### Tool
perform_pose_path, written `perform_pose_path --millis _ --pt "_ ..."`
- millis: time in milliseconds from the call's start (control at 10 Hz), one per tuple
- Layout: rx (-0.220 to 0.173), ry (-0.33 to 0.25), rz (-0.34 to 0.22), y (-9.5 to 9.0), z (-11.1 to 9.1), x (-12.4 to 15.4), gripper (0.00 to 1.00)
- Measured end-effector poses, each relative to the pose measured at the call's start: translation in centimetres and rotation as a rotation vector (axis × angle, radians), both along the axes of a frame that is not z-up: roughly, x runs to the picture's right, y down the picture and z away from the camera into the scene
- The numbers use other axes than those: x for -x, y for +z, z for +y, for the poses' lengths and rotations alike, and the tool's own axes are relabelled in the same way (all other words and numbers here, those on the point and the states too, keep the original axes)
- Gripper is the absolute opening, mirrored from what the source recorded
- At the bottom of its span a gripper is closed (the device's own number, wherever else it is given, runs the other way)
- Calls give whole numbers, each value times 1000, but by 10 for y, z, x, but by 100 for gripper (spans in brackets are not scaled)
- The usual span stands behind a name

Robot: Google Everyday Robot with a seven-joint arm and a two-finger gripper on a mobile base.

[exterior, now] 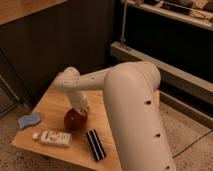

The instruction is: Drag the ceramic bowl in a circle

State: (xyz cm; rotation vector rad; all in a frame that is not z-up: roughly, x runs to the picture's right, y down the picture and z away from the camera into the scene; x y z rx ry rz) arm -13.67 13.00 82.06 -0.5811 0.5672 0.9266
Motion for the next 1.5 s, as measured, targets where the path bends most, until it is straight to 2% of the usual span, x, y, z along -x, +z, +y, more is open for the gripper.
perform_pose_path --millis 300,800,1200,1500 --pt "5 -26 -59 5 -4 36 0" --pt "35 -101 -156 31 -6 114 0" --pt "32 -138 -174 59 -19 159 0" --pt "-12 -173 -158 82 -45 187 0"
